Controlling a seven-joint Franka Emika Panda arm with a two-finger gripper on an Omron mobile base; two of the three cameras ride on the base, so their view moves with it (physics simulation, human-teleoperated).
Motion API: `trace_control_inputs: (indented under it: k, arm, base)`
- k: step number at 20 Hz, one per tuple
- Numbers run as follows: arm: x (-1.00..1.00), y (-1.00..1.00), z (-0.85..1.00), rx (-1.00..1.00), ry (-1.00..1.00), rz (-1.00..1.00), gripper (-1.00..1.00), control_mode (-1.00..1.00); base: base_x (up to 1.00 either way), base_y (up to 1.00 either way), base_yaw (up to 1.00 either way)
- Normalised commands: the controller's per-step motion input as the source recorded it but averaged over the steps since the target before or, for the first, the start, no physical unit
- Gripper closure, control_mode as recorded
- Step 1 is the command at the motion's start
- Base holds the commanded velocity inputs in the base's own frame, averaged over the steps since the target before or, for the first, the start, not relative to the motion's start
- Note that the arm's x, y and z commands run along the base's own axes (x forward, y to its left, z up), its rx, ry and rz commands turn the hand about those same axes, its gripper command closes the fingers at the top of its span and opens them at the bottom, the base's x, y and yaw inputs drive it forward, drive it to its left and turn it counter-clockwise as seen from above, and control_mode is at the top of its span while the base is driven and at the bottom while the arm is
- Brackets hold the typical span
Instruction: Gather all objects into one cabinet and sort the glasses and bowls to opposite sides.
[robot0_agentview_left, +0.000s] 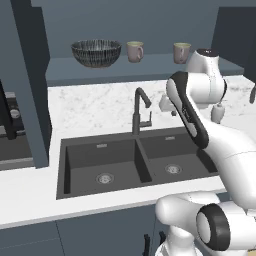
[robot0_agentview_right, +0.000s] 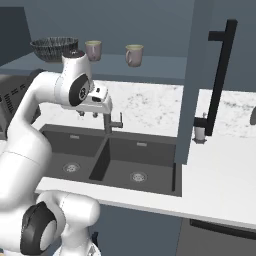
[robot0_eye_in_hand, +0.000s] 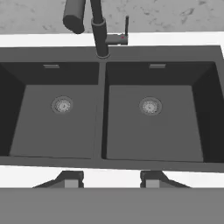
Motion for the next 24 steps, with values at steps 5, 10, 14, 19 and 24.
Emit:
trace_control_inputs:
  k: [5,10,14,19,24]
  arm:
    - [-0.53,-0.02,0.0,0.0,-0.01,-0.01,-1.0,-1.0]
    - [-1.0,-0.3,-0.03,0.02,-0.13,-0.08,-1.0,-1.0]
    - [-1.0,-0.1,0.02,0.01,-0.07,-0.02,-1.0,-1.0]
    - [-1.0,0.19,0.05,0.0,0.0,-0.05,-1.0,-1.0]
    - [-0.62,0.29,0.25,0.0,0.0,-0.2,-1.0,-1.0]
  base:
    - [0.0,0.0,0.0]
    - [0.0,0.0,0.0]
    - [0.0,0.0,0.0]
    - [0.0,0.0,0.0]
    - [0.0,0.0,0.0]
